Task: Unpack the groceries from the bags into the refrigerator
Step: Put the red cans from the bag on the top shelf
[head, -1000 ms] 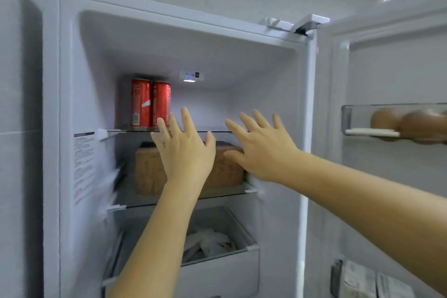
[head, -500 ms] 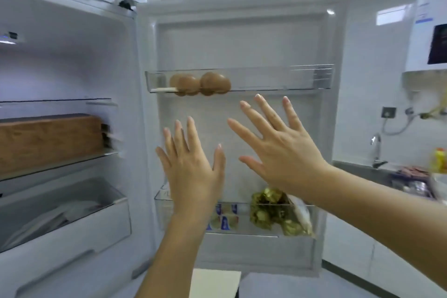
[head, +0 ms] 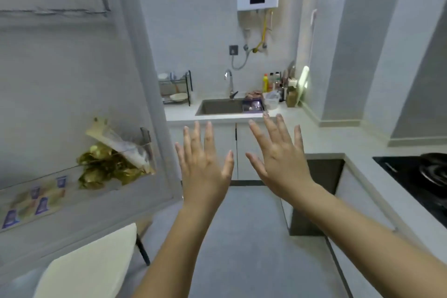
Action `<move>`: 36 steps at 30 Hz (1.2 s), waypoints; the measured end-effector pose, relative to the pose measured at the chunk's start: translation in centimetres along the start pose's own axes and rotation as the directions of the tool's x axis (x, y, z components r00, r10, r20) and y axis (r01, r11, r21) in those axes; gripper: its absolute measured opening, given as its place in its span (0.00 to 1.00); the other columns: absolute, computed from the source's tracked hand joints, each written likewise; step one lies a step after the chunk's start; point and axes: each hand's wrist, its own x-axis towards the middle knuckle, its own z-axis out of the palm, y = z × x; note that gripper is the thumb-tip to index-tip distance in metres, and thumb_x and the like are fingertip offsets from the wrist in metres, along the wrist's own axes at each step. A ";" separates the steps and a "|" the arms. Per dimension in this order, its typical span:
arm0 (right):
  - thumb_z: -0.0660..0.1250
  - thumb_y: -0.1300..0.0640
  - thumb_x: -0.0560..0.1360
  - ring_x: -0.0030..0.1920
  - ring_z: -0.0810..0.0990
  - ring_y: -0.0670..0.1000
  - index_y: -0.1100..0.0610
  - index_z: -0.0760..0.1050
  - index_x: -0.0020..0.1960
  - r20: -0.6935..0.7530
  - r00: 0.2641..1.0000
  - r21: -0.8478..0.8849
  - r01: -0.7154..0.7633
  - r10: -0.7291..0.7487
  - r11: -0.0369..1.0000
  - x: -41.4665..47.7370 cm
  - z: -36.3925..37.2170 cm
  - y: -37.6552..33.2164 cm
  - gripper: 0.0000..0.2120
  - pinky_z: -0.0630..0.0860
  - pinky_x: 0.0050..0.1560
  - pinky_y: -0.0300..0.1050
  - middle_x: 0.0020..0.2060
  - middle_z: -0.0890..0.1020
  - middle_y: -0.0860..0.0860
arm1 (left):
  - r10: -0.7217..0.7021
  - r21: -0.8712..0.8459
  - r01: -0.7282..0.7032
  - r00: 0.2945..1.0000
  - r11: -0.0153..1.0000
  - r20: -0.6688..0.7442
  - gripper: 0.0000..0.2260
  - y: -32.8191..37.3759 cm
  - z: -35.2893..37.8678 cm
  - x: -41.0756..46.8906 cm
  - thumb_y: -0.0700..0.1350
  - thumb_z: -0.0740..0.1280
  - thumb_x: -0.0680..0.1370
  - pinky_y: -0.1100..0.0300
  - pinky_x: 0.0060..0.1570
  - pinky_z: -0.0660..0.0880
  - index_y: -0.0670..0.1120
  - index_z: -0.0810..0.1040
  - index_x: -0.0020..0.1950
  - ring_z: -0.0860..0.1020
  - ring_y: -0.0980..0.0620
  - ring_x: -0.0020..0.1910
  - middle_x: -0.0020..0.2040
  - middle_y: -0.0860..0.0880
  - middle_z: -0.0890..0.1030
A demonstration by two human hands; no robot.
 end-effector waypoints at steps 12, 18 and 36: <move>0.36 0.36 0.75 0.79 0.46 0.58 0.48 0.46 0.80 0.266 0.840 -0.239 -0.418 0.473 0.877 -9.0 4.7 17.8 0.36 0.43 0.74 0.65 0.80 0.50 0.54 | 0.213 -0.296 -0.088 0.881 0.951 0.423 0.30 11.0 20.0 -1.1 0.54 0.60 0.81 0.46 0.76 0.42 0.48 0.53 0.79 0.44 0.46 0.79 0.80 0.45 0.52; 0.46 0.39 0.82 0.79 0.41 0.57 0.48 0.42 0.80 0.247 0.688 -0.364 -0.586 0.682 0.724 -14.0 4.2 24.6 0.31 0.43 0.75 0.63 0.80 0.45 0.53 | 0.384 -0.458 -0.131 0.765 0.879 0.517 0.30 18.3 25.8 -2.4 0.53 0.60 0.81 0.47 0.77 0.43 0.48 0.52 0.79 0.43 0.47 0.79 0.80 0.46 0.51; 0.56 0.42 0.80 0.78 0.52 0.57 0.49 0.53 0.79 -0.109 0.233 -0.367 -0.913 0.966 0.179 -37.5 -9.6 45.0 0.31 0.53 0.74 0.62 0.78 0.56 0.54 | 0.820 -0.777 -0.308 0.375 0.549 0.432 0.30 48.1 31.1 -15.0 0.52 0.63 0.80 0.45 0.76 0.47 0.47 0.56 0.79 0.46 0.44 0.79 0.79 0.45 0.55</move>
